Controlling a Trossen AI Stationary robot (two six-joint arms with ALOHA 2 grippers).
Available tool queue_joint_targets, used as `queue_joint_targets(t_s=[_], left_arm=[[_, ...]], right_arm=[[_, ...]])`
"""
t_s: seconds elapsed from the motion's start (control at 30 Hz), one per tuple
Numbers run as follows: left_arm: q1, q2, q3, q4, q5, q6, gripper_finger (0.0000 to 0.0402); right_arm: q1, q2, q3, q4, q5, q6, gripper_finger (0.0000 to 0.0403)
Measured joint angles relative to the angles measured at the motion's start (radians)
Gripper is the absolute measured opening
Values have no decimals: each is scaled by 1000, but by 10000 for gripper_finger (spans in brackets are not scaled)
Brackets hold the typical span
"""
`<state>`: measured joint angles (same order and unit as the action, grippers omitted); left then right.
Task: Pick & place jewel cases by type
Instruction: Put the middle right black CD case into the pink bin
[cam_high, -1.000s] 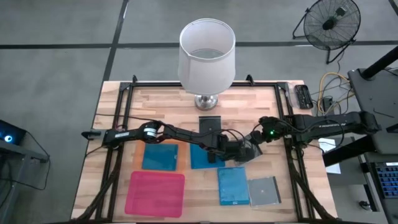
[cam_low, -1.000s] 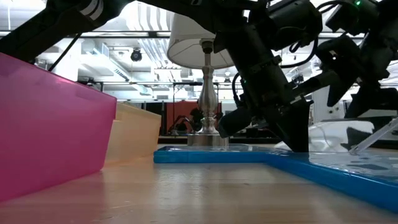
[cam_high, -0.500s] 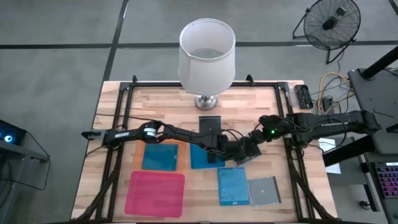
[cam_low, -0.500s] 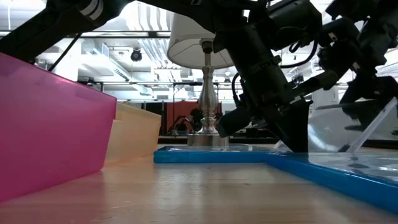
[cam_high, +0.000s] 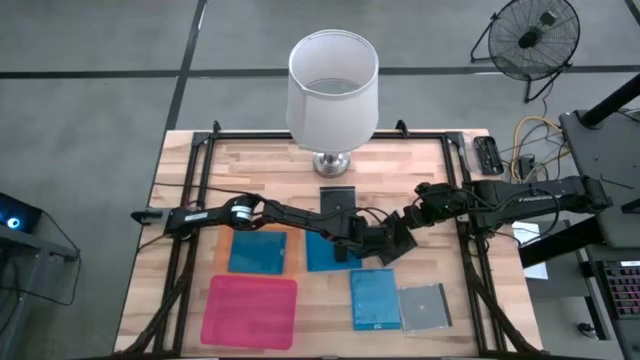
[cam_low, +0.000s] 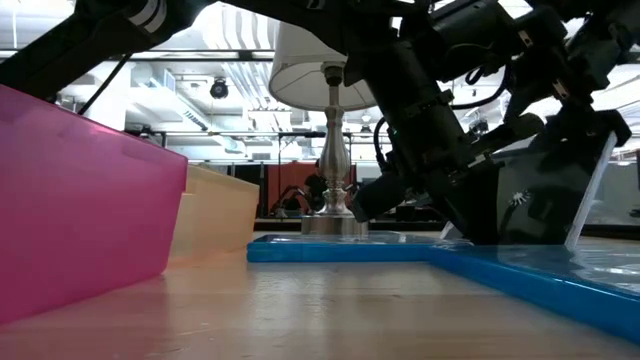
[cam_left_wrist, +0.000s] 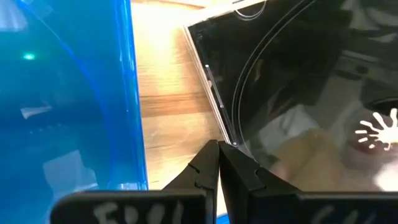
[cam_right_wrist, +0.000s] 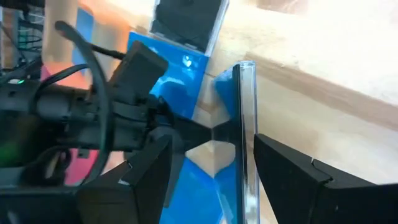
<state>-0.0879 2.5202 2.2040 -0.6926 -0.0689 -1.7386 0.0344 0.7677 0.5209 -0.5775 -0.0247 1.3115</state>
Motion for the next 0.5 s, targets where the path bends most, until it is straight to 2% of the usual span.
queue_joint_targets(t_s=[0.5], left_arm=[[0,0,0,-3,0,0,0]], right_arm=[[79,1,-7,17,127,103,219]])
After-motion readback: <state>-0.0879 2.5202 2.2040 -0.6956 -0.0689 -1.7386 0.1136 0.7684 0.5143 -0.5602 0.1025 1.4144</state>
